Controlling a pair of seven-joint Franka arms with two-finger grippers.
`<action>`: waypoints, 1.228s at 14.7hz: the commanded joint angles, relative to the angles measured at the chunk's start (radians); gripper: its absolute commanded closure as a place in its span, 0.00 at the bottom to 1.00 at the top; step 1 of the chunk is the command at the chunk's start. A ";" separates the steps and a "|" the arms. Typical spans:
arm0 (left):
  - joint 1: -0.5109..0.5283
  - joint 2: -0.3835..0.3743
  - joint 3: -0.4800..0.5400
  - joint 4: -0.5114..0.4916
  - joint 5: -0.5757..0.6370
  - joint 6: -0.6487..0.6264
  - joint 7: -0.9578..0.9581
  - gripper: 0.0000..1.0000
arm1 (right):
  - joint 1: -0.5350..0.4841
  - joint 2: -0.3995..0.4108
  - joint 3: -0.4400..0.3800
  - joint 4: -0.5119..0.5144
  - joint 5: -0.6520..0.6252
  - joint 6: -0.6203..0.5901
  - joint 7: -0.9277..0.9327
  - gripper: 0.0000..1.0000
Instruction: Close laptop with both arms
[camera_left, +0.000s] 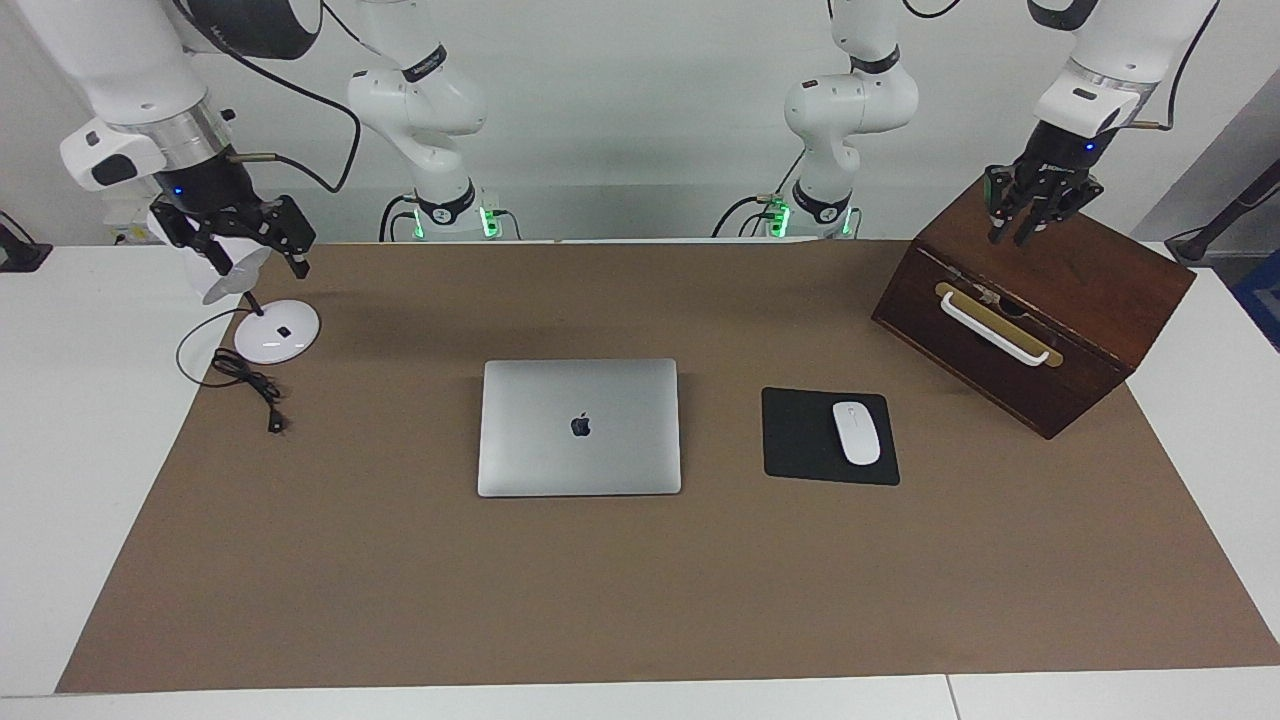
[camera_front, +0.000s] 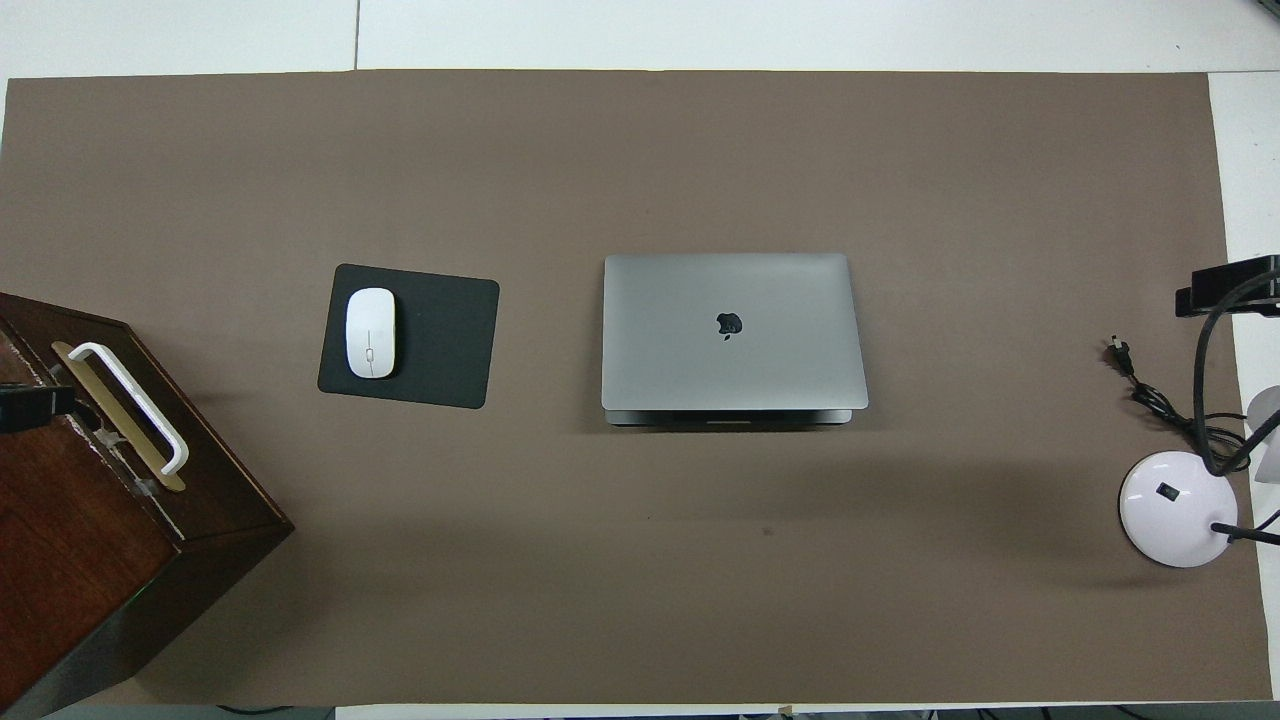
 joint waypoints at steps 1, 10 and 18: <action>0.015 0.064 -0.010 0.072 -0.003 -0.025 -0.023 0.00 | -0.011 -0.005 0.002 -0.016 0.005 0.020 -0.027 0.00; 0.011 0.205 -0.010 0.175 0.002 0.010 -0.124 0.00 | -0.016 -0.007 0.002 -0.017 -0.002 0.018 -0.038 0.00; 0.014 0.279 -0.010 0.289 0.005 -0.066 -0.165 0.00 | -0.014 -0.010 0.003 -0.022 -0.020 0.013 -0.044 0.00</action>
